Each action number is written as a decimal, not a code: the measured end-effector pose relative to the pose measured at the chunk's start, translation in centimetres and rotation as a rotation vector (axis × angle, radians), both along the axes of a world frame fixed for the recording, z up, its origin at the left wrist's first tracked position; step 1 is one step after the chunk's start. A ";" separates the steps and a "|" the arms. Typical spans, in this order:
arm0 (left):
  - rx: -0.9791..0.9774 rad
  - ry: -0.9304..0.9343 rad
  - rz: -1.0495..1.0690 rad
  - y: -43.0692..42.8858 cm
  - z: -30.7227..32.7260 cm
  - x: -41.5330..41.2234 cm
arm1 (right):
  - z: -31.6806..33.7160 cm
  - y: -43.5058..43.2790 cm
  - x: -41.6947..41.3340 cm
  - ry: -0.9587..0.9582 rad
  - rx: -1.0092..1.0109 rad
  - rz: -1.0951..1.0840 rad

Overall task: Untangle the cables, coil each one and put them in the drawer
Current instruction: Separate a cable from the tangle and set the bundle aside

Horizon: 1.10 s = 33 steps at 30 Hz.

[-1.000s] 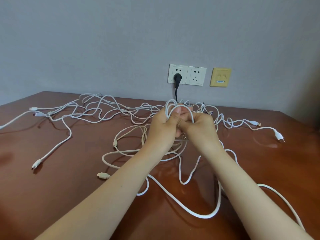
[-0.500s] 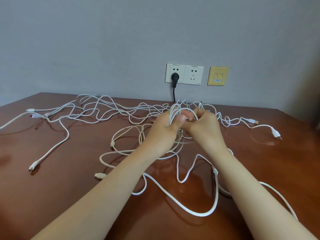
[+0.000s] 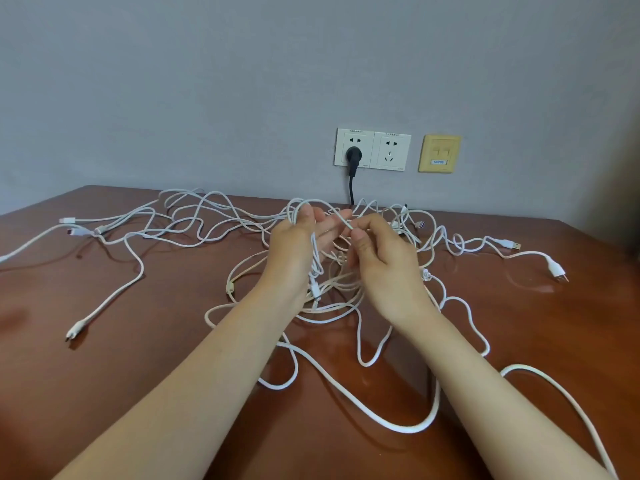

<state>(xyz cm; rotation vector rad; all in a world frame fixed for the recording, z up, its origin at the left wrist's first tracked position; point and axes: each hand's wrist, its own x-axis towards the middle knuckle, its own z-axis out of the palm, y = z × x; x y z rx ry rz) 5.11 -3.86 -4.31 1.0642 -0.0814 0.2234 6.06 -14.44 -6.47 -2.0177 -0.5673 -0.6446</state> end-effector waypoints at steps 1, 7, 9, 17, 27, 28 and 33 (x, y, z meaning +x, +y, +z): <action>-0.007 0.003 0.003 0.1 0.0 0.0 | -0.2 0.2 0.1 0.026 -0.005 -0.001; -0.031 -0.024 0.052 0.1 0.0 0.3 | -0.3 1.0 -0.4 0.103 -0.104 0.076; 0.003 -0.014 0.067 0.0 -0.2 0.3 | -0.2 1.0 -0.6 0.094 -0.111 0.084; 0.107 0.032 0.033 0.1 -0.6 0.7 | 0.1 0.3 0.0 0.265 -0.042 0.063; 0.126 -0.003 0.096 1.1 0.1 1.3 | 1.4 -0.9 0.2 0.247 -0.008 -0.104; 0.107 -0.010 0.100 1.2 0.3 1.2 | 1.5 -1.0 0.2 0.238 -0.017 -0.119; 0.100 -0.053 0.171 1.4 0.5 1.1 | 2.1 -1.6 0.5 0.180 -0.066 -0.178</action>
